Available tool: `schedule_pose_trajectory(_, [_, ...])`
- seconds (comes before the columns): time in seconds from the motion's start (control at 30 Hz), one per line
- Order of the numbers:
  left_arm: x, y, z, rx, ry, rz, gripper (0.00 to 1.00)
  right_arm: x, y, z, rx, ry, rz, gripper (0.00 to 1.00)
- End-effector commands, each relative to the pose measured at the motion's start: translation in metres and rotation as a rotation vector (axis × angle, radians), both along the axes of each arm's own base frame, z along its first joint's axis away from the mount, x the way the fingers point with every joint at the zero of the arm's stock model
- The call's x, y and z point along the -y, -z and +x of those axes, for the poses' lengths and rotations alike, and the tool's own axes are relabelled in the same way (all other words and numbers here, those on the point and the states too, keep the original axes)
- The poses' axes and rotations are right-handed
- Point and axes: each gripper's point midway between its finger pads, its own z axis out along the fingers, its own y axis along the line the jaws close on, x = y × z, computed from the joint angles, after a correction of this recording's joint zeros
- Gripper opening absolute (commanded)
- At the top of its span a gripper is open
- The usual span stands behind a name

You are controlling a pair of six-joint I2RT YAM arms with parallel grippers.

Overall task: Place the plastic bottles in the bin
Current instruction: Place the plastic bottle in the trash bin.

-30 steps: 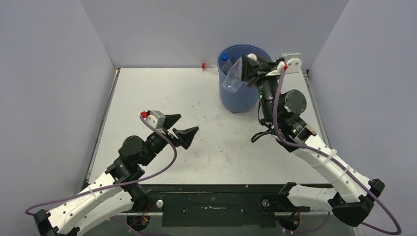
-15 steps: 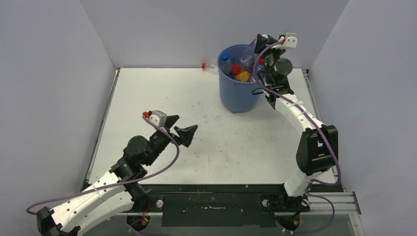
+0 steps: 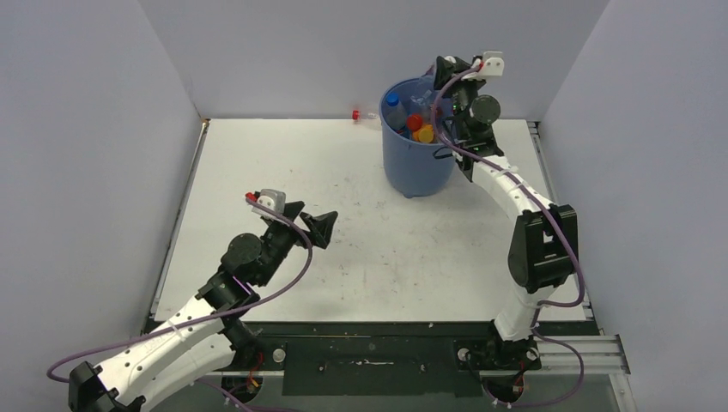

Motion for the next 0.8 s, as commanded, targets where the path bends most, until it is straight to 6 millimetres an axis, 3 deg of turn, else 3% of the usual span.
schedule_pose_trajectory(0.0, [-0.013,-0.026,0.02,-0.007,-0.104,-0.068,0.96,-0.027,0.002,-0.012,-0.072,0.061,-0.2,0.11])
schedule_pose_trajectory(0.1, [-0.018,-0.03,0.031,-0.034,-0.138,-0.098,0.96,-0.034,0.001,-0.021,-0.093,0.093,-0.273,0.28])
schedule_pose_trajectory(0.2, [-0.016,-0.034,0.036,-0.035,-0.128,-0.124,0.96,-0.037,-0.004,-0.025,-0.123,0.108,-0.308,0.55])
schedule_pose_trajectory(0.3, [-0.014,-0.034,0.038,-0.034,-0.119,-0.141,0.96,-0.034,-0.007,-0.028,-0.152,0.125,-0.314,0.62])
schedule_pose_trajectory(0.4, [-0.013,-0.033,0.039,-0.041,-0.116,-0.149,0.96,-0.032,-0.011,-0.032,-0.171,0.118,-0.306,0.76])
schedule_pose_trajectory(0.57, [-0.015,-0.031,0.05,-0.074,-0.143,-0.191,0.96,-0.028,-0.046,-0.057,-0.13,0.08,-0.187,0.95])
schedule_pose_trajectory(0.67, [-0.016,-0.034,0.067,-0.098,-0.17,-0.228,0.96,-0.024,-0.075,-0.081,-0.092,0.044,-0.093,0.99])
schedule_pose_trajectory(0.73, [-0.021,-0.034,0.086,-0.141,-0.209,-0.271,0.96,-0.019,-0.097,-0.106,-0.057,0.006,0.006,0.95])
schedule_pose_trajectory(0.77, [-0.023,-0.034,0.099,-0.171,-0.231,-0.301,0.96,-0.018,-0.096,-0.112,-0.059,-0.005,0.031,0.93])
